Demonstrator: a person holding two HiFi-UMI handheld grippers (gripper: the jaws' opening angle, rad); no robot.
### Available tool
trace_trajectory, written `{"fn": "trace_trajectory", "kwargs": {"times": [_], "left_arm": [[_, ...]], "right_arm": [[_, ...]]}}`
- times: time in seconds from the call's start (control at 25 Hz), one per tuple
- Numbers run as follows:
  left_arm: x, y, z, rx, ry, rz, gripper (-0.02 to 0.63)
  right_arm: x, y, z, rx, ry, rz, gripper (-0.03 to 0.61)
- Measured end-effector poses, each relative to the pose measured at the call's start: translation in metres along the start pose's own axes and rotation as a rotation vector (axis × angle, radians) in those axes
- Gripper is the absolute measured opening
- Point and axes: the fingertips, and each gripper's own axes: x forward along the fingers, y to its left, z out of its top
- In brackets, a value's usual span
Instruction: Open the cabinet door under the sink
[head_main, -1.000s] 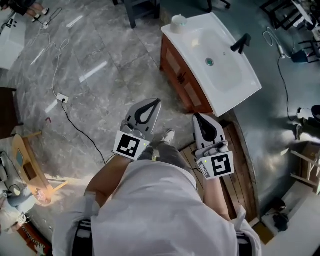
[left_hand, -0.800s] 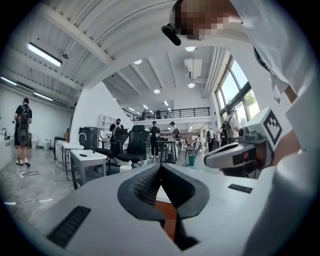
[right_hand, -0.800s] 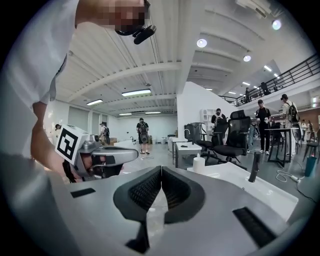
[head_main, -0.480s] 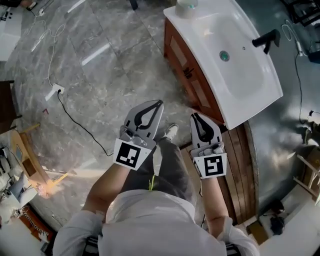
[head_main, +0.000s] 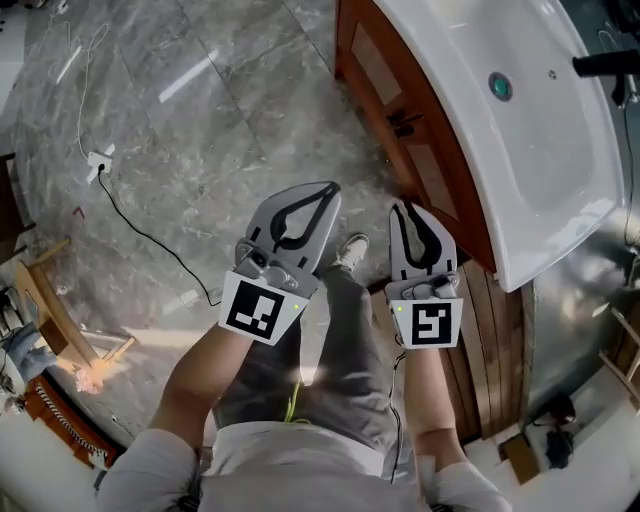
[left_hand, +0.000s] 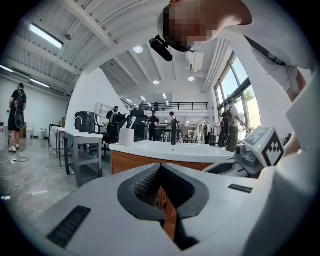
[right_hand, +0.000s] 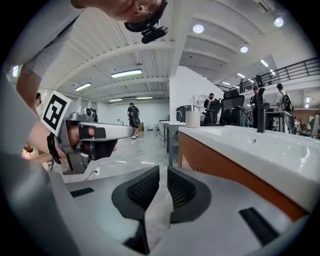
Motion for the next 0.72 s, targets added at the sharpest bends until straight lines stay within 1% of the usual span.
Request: {"fn": "trace_trajectory", "kwargs": {"times": [0.2,0.28,0.36,0.48,0.56,0.72], "left_arm": [[0.023,0.011,-0.048,0.019,-0.021,0.001,0.015],[0.032,0.016,-0.072,0.008,-0.017,0.009,0.015],[0.039,0.02,-0.095,0.0,-0.011,0.014,0.015],[0.049,0.025,-0.122,-0.014,-0.01,0.014,0.015],[0.054,0.026,-0.138,-0.02,-0.01,0.012,0.015],[0.07,0.026,-0.163,-0.004,-0.024,-0.002,0.015]], "right_arm": [[0.034,-0.011,-0.047,-0.046,-0.015,-0.016,0.035],[0.047,-0.016,-0.064,-0.064,-0.019,-0.028,0.035],[0.059,-0.022,-0.082,-0.06,-0.015,-0.038,0.045],[0.074,-0.032,-0.106,-0.042,-0.011,-0.058,0.098],[0.082,-0.037,-0.12,-0.046,-0.011,-0.075,0.098],[0.098,-0.052,-0.151,-0.052,-0.003,-0.114,0.1]]}}
